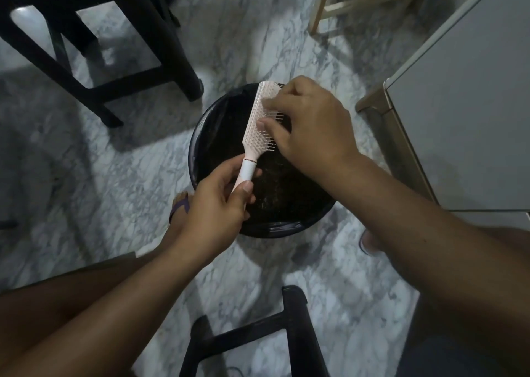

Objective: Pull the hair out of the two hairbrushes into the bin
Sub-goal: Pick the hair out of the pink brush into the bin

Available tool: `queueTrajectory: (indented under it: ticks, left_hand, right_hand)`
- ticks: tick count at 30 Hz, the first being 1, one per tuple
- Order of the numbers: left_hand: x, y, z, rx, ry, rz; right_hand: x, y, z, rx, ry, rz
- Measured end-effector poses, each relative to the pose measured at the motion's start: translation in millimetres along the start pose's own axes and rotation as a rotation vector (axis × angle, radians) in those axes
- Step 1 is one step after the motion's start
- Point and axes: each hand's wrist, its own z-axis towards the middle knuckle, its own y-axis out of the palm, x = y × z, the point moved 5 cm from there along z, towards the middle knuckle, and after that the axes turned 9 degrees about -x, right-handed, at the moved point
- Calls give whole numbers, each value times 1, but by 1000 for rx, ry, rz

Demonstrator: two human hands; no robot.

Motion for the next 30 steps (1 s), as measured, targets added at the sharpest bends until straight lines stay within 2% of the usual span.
queueTrajectory:
  ticks: [4,8,12,16,18,20,21,23,24,25,26,29,30]
  left_hand:
    - [-4,8,-2,-36,-61,-144]
    - [-9,14,-3,-53,-142,-311]
    - [-9,6,2,-33,-124,-331]
    - [-18,-3,5,50,-191,-356]
    - [-20,-5,4,67,-192,-337]
    - [-18,-5,4,65,-179,-333]
    - [-17,-4,4,60,-170,-336]
    - [-14,-3,3,42,-153,-333]
    - [-12,-2,3,32,-145,-325]
    - [-11,-1,3,21,-138,-317]
    - [-9,0,2,7,-132,-310]
    - [-6,4,1,-40,-116,-267]
    - [-5,6,0,-56,-109,-242]
  right_hand:
    - [-1,9,-2,17,-46,32]
    - [6,-10,9,59,0,356]
    - [16,-33,14,133,15,519]
    - [19,-52,12,244,-41,617]
    - [22,-55,14,242,-26,673]
    - [27,-46,16,82,76,524]
    - [33,-33,16,-121,152,337]
    - [49,3,-2,-660,320,-71]
    - [55,16,-12,-852,361,-181]
    - [55,23,-17,-913,374,-170]
    - [51,26,-16,-861,365,-62]
    - [27,20,-3,-487,348,538]
    - [25,20,0,-402,353,669]
